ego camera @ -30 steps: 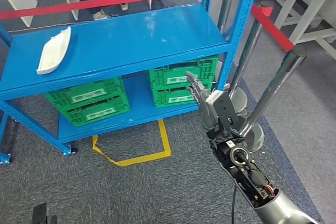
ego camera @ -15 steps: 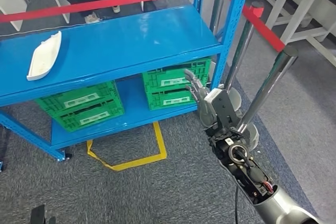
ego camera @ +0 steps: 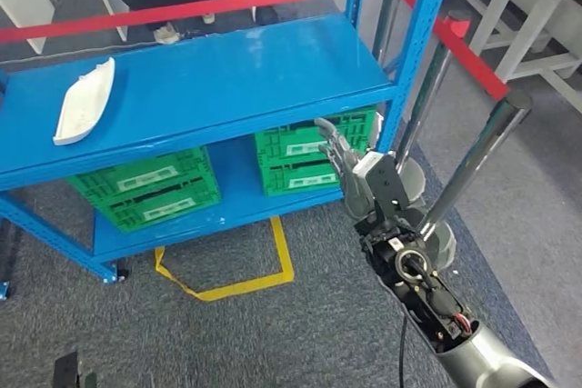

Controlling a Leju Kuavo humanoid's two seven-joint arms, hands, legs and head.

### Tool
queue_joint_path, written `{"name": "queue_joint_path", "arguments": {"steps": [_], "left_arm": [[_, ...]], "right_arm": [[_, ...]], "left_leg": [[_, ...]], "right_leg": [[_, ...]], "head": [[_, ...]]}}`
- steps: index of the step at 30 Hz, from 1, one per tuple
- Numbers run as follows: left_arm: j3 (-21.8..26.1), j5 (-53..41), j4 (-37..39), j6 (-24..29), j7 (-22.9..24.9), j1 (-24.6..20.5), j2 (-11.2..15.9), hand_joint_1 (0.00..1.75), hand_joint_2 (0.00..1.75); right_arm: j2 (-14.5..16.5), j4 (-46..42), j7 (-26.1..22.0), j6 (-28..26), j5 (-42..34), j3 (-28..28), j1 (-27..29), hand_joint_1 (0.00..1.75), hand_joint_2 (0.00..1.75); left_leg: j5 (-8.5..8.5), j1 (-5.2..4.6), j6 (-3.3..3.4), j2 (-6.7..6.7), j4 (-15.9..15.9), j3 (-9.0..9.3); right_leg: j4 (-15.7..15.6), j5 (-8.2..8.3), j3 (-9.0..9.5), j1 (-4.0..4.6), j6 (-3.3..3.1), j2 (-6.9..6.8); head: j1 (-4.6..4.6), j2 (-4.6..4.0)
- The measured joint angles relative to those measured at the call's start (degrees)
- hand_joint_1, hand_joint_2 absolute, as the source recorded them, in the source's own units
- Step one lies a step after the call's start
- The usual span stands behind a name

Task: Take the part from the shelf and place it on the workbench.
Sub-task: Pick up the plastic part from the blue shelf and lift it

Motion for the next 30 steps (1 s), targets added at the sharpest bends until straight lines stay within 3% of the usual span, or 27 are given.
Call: {"name": "queue_joint_path", "arguments": {"steps": [2,4,7,8,9,10,12,13,14,17,19,22,23,24,25,27,29,30], "left_arm": [[0.0,-0.1,0.0,0.0,0.0,0.0,0.0,0.00,0.00],[0.0,-0.1,0.0,0.0,0.0,-0.2,0.0,0.00,0.00],[0.0,-0.1,0.0,0.0,0.0,-0.1,0.0,0.00,0.00],[0.0,-0.1,0.0,0.0,0.0,0.0,0.0,0.00,0.00],[0.0,-0.1,0.0,0.0,0.0,0.1,0.0,0.00,0.00],[0.0,-0.2,0.0,0.0,0.0,0.1,0.0,0.00,0.00],[0.0,-0.3,0.0,0.0,0.0,0.0,0.1,0.00,0.00],[0.0,-0.3,0.0,0.0,0.0,-0.1,0.2,0.00,0.00],[0.0,-0.3,0.0,0.0,0.0,-0.2,0.2,0.00,0.00],[0.0,-0.4,0.0,0.0,0.0,-0.3,0.2,0.00,0.00],[0.0,-0.3,0.0,0.0,0.0,-0.2,0.2,0.00,0.00],[0.0,-0.3,0.0,0.0,0.0,-0.2,0.1,0.00,0.00],[0.0,-0.3,0.0,0.0,0.0,-0.1,0.1,0.00,0.00],[0.0,-0.2,0.0,0.0,0.0,0.0,0.1,0.00,0.00],[0.0,-0.2,0.0,0.0,0.0,0.1,0.1,0.00,0.00],[0.0,-0.1,0.0,0.0,0.0,0.2,0.0,0.00,0.00],[0.0,-0.1,0.0,0.0,0.0,0.1,0.0,0.00,0.00],[0.0,-0.1,0.0,0.0,0.0,0.1,0.0,0.00,0.00]], "right_arm": [[0.0,0.0,0.0,0.0,0.0,0.0,-0.1,0.00,0.00],[0.0,0.0,0.0,0.1,0.0,0.1,-0.4,0.00,0.00],[0.0,0.0,0.0,0.1,0.0,0.2,-0.7,0.00,0.00],[0.0,0.1,0.0,0.1,0.0,0.2,-0.6,0.00,0.00],[0.0,0.1,0.0,0.1,0.0,0.2,-0.6,0.00,0.00],[0.0,0.1,0.0,0.1,0.0,0.3,-0.6,0.00,0.00],[0.0,0.1,0.1,0.1,0.0,0.3,-0.7,0.00,0.00],[0.0,0.1,0.1,0.1,0.0,0.3,-0.7,0.00,0.00],[0.0,0.1,0.1,0.1,0.0,0.3,-0.7,0.00,0.00],[0.0,0.1,0.2,0.1,0.0,0.3,-0.7,0.00,0.00],[0.0,0.1,0.2,0.1,0.0,0.3,-0.8,0.00,0.00],[0.0,0.2,0.3,0.0,0.0,0.4,-0.8,0.00,0.00],[0.0,0.2,0.3,0.0,0.0,0.4,-0.7,0.00,0.00],[0.0,0.3,0.3,0.0,0.0,0.4,-0.5,0.00,0.00],[0.0,0.4,0.4,0.0,0.0,0.4,-0.5,0.00,0.00],[0.0,0.4,0.4,0.0,0.0,0.4,-0.5,0.00,0.00],[0.0,0.5,0.4,0.0,0.0,0.5,-0.5,0.00,0.00],[0.0,0.5,0.4,0.0,0.0,0.5,-0.5,0.00,0.00]], "left_leg": [[-0.20,0.12,-0.60,0.06,0.1,0.05],[-1.73,0.27,-1.25,0.08,3.3,-1.42],[-5.57,0.38,-1.80,0.07,15.2,-8.58],[-5.65,0.39,-1.80,0.07,17.4,-10.39],[-4.59,0.39,-1.71,0.07,17.4,-11.09],[-2.53,0.38,-1.50,0.07,15.0,-10.44],[2.03,0.20,-0.82,0.03,6.5,-6.93],[3.27,0.04,-0.50,0.02,3.1,-5.39],[3.65,-0.14,-0.19,0.00,1.1,-4.45],[3.04,-0.15,0.73,0.00,-0.3,-3.45],[2.73,0.12,1.38,-0.01,-0.7,-2.21],[1.97,0.13,1.93,0.00,-0.8,-1.15],[1.66,0.11,1.95,-0.02,-0.8,-0.87],[1.30,0.10,1.92,-0.04,-0.8,-0.47],[0.90,0.10,1.82,-0.07,-0.8,0.09],[0.03,0.09,1.49,-0.11,-0.8,1.39],[-0.70,0.01,0.92,-0.15,-0.8,2.08],[-0.91,-0.05,0.54,-0.13,-0.7,2.23]], "right_leg": [[-0.4,-0.10,0.39,-0.08,-0.69,0.16],[-0.8,-0.19,0.90,-0.29,-1.34,0.18],[-0.9,-0.64,1.26,-0.27,-1.92,0.18],[-0.9,-0.84,1.44,-0.24,-1.99,0.22],[-0.9,-1.08,1.72,-0.21,-1.99,0.29],[-0.9,-1.36,2.11,-0.19,-1.93,0.36],[-0.9,-2.04,2.96,-0.10,-1.66,0.47],[-1.0,-2.36,3.24,-0.03,-1.42,0.55],[-1.1,-2.60,3.45,-0.01,-1.13,0.61],[-0.8,-2.53,3.91,0.02,-0.07,0.63],[1.9,-3.89,3.03,0.06,0.43,0.43],[12.6,-8.37,-2.78,0.02,1.04,0.28],[15.1,-8.95,-4.65,0.00,1.12,0.27],[15.7,-8.38,-5.64,0.00,1.08,0.25],[13.9,-6.53,-5.49,-0.01,0.99,0.21],[6.0,-1.28,-2.82,-0.01,0.67,0.06],[0.3,0.25,-0.56,0.29,0.15,-0.17],[-0.6,-0.11,-0.17,0.40,-0.23,-0.25]], "head": [[-0.09,0.00],[-0.25,0.00],[-0.61,0.00],[-0.63,0.00],[-0.63,0.00],[-0.64,0.00],[-0.71,0.00],[-0.76,0.00],[-0.82,0.00],[-0.84,0.00],[-0.64,0.00],[-0.24,0.00],[-0.16,0.00],[-0.06,0.00],[0.04,0.00],[0.14,0.00],[0.01,0.00],[-0.14,0.00]]}}
